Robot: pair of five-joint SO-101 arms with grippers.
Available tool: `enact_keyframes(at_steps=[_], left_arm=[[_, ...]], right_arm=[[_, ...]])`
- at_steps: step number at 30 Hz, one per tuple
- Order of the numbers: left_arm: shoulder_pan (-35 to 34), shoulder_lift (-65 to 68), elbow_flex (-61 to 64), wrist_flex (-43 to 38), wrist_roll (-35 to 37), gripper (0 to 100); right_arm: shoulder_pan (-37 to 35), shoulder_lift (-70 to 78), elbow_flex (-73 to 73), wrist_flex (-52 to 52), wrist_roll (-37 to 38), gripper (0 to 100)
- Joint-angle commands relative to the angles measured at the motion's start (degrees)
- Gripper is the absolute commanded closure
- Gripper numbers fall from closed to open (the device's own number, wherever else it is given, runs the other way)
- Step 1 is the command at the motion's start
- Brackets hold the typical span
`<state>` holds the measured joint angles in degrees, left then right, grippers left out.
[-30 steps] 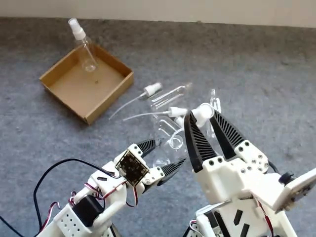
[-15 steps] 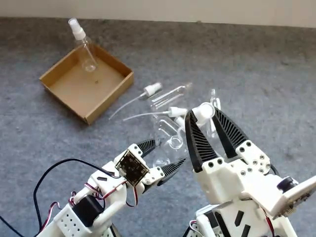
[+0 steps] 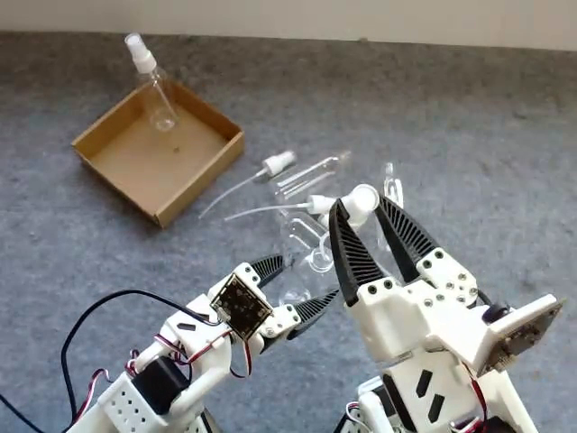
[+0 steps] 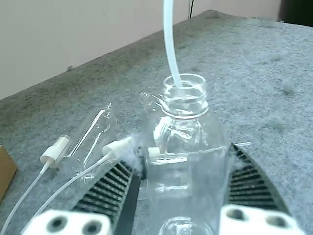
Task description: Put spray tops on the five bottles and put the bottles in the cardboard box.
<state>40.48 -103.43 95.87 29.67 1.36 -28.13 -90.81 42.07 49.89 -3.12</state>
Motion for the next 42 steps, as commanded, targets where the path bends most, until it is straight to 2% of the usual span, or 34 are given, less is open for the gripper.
enact_keyframes(at_steps=[1, 19, 23, 25, 30, 34, 42], left_arm=[[-0.66, -0.4, 1.27, 0.26, -0.26, 88], [-0.75, -0.48, 1.27, -3.6, -0.26, 88], [-0.75, -0.48, 1.27, -3.6, -0.26, 88], [-0.75, -0.48, 1.27, -3.6, -0.26, 88], [-0.75, -0.48, 1.27, -3.52, -0.26, 88], [-0.84, -0.48, 1.27, -3.43, -0.26, 88], [-0.84, -0.48, 1.27, -3.34, -0.26, 88]], right_arm=[[-0.57, -0.04, -0.4, -1.45, 0.35, 99.3], [-1.1, -0.04, -0.4, 18.59, 0.62, 99.1], [-6.73, -0.04, -0.4, 22.02, 0.79, 98.8], [-9.01, -0.04, -0.48, 23.34, 0.79, 94.9], [-9.19, -0.04, -0.75, 25.63, 1.14, 81.2], [-9.19, -0.04, -0.92, 25.89, 5.98, 81.1], [-9.1, -0.04, -1.1, 25.54, 6.42, 81.1]])
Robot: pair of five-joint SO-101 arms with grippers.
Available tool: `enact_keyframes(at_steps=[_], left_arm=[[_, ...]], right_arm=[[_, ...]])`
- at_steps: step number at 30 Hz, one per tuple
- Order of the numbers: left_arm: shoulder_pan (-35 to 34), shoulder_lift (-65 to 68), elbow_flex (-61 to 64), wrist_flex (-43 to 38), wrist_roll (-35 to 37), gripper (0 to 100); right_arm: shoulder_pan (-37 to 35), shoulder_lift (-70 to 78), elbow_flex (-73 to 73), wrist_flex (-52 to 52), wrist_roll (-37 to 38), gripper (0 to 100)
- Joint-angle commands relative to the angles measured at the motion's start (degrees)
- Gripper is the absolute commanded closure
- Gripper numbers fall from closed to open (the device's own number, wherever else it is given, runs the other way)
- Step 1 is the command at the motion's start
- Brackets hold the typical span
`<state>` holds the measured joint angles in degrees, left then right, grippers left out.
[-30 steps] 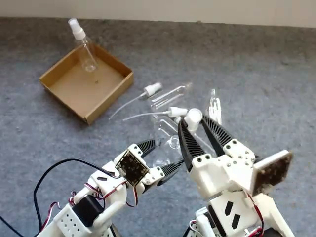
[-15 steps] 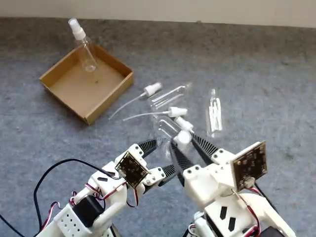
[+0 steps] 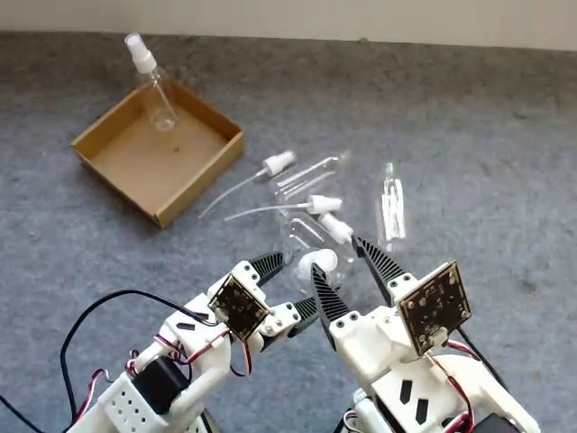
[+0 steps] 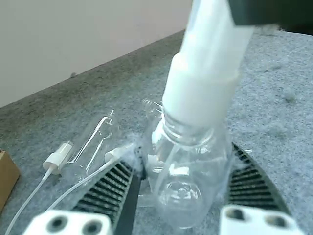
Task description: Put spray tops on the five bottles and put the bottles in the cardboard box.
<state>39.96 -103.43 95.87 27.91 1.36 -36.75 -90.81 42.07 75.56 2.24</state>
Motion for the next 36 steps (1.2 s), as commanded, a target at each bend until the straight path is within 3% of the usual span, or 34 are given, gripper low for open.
enact_keyframes(at_steps=[1, 16, 21, 24, 28, 36], left_arm=[[-0.31, -0.48, 1.27, -1.58, -0.26, 88], [-0.31, -0.48, 1.27, -1.58, -0.26, 88], [-1.71, -0.48, 1.27, -1.58, -0.26, 88], [-4.26, -0.48, 1.27, -1.76, -0.26, 88], [-4.7, -0.48, 1.27, -1.76, -0.26, 88], [-4.44, -0.48, 1.27, -1.76, -0.18, 88]], right_arm=[[-0.48, -0.04, -1.54, -0.4, 1.05, 81.1], [0.04, -0.04, -6.55, -3.56, 1.05, 81.1], [12.35, -0.04, -8.31, -3.47, 6.07, 81.2], [18.51, -0.04, -8.04, -3.3, 6.51, 86.1], [19.21, -0.04, -3.91, -3.47, 6.59, 99.8], [19.21, -0.04, 10.77, -14.29, 6.33, 97.6]])
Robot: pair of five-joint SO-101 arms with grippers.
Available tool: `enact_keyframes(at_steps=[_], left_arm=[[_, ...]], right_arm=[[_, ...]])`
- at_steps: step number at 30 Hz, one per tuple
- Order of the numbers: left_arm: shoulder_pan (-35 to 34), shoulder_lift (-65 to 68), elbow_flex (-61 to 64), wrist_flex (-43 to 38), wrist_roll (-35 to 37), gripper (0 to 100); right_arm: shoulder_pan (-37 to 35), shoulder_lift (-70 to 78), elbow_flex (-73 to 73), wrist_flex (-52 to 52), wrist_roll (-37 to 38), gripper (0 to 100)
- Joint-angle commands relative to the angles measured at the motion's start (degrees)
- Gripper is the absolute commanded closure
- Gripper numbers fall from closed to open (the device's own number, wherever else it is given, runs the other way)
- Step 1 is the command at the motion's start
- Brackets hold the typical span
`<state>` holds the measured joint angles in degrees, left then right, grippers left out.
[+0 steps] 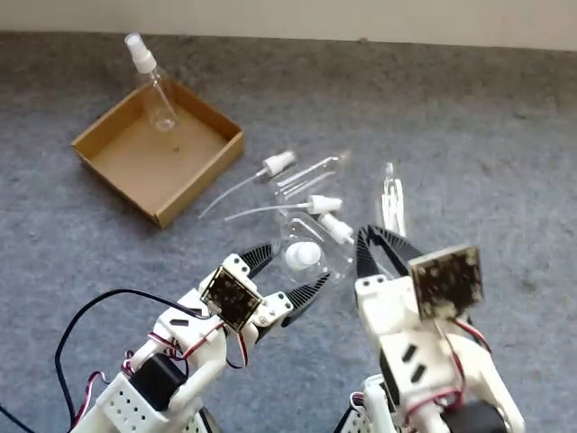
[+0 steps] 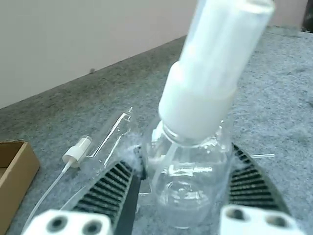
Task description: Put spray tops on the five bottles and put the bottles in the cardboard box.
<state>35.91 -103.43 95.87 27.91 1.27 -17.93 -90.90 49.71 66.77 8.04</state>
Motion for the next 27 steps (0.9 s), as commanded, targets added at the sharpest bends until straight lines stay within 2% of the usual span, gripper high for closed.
enact_keyframes(at_steps=[1, 5, 12, 27], left_arm=[[-0.4, -0.48, 1.27, -1.76, -0.09, 88], [-0.4, -0.48, 1.27, -1.76, -0.09, 88], [-0.4, -0.4, 1.27, -1.58, -0.09, 88], [-0.4, -0.4, 1.27, -1.49, -0.09, 88]], right_arm=[[0.4, 0.04, 4.62, -6.29, 0.53, 97.6], [-0.84, 0.04, 7.52, -6.73, 0.53, 97.6], [-10.59, 0.04, 6.64, -6.81, 0.79, 97.6], [-11.38, 0.4, 3.56, -6.9, 0.97, 97.5]])
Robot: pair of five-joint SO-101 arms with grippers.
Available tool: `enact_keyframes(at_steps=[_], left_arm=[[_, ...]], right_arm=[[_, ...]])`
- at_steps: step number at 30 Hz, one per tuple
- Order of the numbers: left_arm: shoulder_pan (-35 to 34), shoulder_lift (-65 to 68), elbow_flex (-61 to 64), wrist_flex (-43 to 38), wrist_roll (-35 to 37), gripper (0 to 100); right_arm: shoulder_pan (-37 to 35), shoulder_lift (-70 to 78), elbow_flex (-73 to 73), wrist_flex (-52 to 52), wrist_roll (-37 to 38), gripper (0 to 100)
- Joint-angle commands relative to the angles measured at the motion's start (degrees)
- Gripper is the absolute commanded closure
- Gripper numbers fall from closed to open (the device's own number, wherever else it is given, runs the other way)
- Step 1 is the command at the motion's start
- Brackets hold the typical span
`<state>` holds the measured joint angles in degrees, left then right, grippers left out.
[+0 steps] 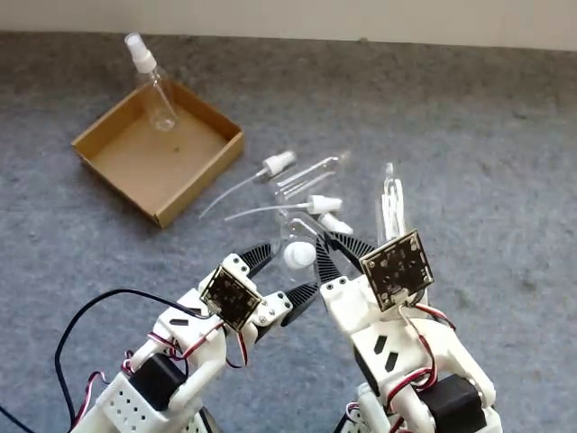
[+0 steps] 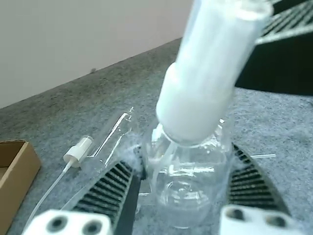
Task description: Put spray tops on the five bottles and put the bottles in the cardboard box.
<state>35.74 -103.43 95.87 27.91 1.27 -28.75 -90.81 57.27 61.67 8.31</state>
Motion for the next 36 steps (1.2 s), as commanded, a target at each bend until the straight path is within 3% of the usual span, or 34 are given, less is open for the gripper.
enact_keyframes(at_steps=[1, 18, 24, 29, 36], left_arm=[[-0.22, -0.4, 1.27, -1.49, -0.09, 88], [-1.36, -0.4, 1.27, -1.49, -0.09, 88], [-9.27, -0.48, 1.1, -1.67, -0.09, 88], [-16.48, -0.4, -2.24, -1.41, -0.26, 88], [-27.82, 0.04, -13.76, 5.45, -0.7, 88]], right_arm=[[-0.57, 0.4, -4.0, -1.8, 0.7, 97.4], [0.13, -0.04, -3.65, -1.54, 5.8, 97.1], [8.31, -0.13, -3.38, -1.8, 5.45, 97.1], [9.19, -0.13, 3.21, -2.33, 5.45, 97.1], [9.19, -0.13, 22.81, -19.21, 5.45, 97.1]])
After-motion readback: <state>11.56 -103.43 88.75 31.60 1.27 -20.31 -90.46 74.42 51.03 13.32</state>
